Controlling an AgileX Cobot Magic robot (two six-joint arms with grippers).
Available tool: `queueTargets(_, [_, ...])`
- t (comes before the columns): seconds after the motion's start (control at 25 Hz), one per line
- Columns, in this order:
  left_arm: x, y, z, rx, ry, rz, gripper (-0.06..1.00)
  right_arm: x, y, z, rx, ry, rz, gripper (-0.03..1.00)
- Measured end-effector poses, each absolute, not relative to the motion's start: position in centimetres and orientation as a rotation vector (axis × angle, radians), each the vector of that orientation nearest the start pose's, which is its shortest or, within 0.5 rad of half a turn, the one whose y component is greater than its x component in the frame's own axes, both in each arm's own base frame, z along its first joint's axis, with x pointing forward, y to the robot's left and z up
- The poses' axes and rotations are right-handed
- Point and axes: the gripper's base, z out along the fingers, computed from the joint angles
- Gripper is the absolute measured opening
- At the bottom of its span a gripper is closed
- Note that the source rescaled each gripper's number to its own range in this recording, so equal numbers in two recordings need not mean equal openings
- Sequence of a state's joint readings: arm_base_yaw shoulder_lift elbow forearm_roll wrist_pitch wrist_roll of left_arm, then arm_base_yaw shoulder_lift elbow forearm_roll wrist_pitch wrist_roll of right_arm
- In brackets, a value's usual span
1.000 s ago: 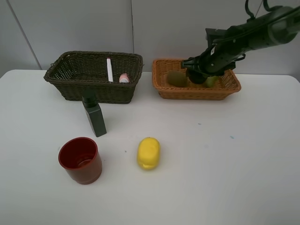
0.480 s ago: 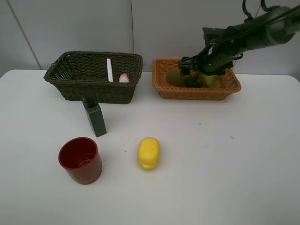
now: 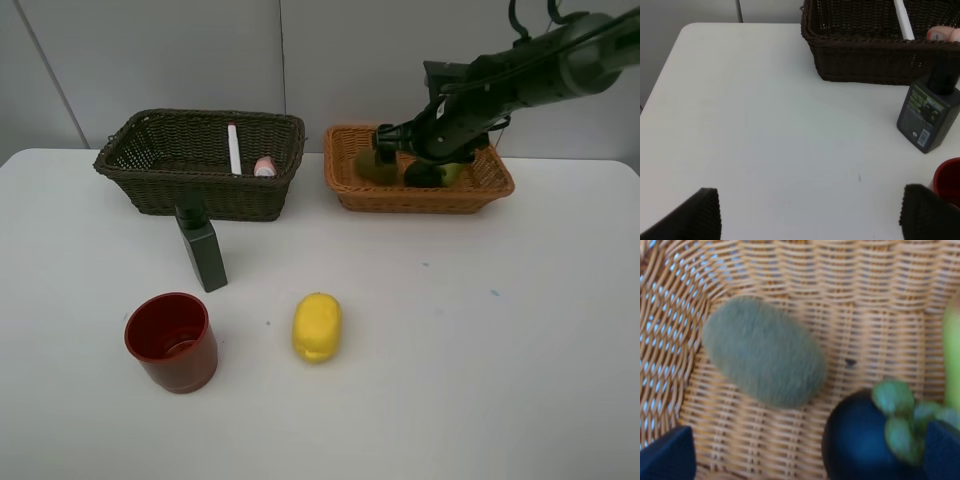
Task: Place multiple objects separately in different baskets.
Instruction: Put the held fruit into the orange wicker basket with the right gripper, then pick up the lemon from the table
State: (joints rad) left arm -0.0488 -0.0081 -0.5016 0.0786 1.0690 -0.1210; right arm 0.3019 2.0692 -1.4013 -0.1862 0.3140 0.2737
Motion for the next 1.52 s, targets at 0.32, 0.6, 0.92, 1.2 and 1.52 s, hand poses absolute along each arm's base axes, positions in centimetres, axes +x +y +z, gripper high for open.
queueTargets(0.32, [-0.6, 0.7, 27.7, -0.078, 2.039, -0.012, 0.93, 40.7, 13.0, 21.8, -0.231, 2.453, 0.088, 1.00])
queueTargets(0.6, [-0.6, 0.7, 27.7, -0.078, 2.039, -0.012, 0.93, 36.0, 14.1, 28.1, -0.286, 2.497, 0.068, 1.00])
queueTargets(0.92, [-0.6, 0.7, 27.7, -0.078, 2.039, -0.012, 0.93, 29.9, 16.7, 32.3, -0.427, 2.560, 0.092, 1.00])
queueTargets(1.2, [-0.6, 0.7, 27.7, -0.078, 2.039, -0.012, 0.93, 25.8, 19.9, 32.1, -0.633, 2.639, 0.071, 1.00])
queueTargets(1.52, [-0.6, 0.7, 27.7, -0.078, 2.039, -0.012, 0.93, 22.4, 22.0, 26.7, -0.767, 2.713, 0.160, 1.00])
